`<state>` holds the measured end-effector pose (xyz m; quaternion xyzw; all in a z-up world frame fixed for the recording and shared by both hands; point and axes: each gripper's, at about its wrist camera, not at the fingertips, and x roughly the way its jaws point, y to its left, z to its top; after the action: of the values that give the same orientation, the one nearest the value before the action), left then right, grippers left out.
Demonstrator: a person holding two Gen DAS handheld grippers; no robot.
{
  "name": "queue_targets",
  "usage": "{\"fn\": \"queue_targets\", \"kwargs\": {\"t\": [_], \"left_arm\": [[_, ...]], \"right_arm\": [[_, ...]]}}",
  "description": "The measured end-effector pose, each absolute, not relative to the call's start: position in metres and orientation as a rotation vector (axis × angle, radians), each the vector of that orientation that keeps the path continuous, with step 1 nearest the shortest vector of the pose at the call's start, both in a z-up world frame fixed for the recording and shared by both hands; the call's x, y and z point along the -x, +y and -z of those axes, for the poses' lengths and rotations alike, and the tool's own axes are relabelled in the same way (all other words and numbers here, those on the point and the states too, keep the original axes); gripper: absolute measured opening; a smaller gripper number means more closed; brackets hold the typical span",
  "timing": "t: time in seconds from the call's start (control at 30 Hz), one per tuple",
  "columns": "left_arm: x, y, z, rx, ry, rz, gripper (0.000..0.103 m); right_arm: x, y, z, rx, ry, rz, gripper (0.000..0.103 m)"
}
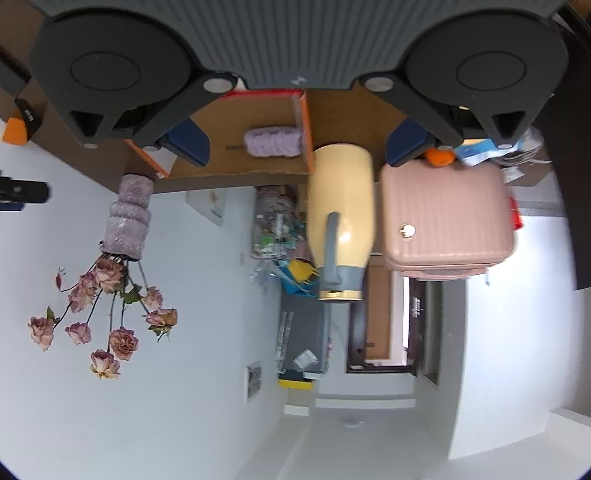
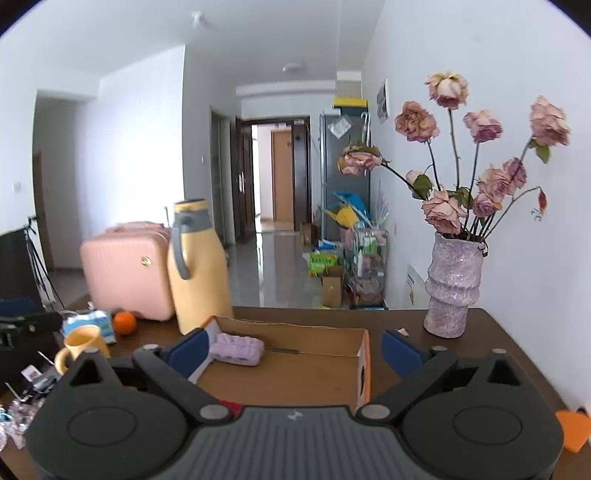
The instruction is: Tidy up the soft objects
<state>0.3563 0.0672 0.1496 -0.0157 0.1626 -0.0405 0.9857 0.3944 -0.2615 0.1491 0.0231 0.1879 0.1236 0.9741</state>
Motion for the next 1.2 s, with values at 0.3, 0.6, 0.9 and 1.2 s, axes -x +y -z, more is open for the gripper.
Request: {"fn": "queue_targets", "kwargs": {"t": [0.3,0.6,0.9,1.2], "left_arm": [[-0.234,0.069,-0.091,0.045,0.208,0.016,0.103],[-0.092,0.076,-0.005,0.06,0.268,0.052,0.103],[-0.06,0.071,0.012,0.036,0.296,0.042,0.103],[-0.063,0.065,0.018,0.027,0.318,0.044,0.103]], "right_arm": [[-0.258,-0.266,-0.076,-0.142,0.269,-0.281,0.103],[-0.112,-0.241,0.0,-0.149,0.296,-0.298,0.103],[-0.099,-0.217,0.008,-0.105,0.317,-0.305,0.103],[-0.098,-0.217,0.011,-0.089,0.275,-0.295,0.103]]}}
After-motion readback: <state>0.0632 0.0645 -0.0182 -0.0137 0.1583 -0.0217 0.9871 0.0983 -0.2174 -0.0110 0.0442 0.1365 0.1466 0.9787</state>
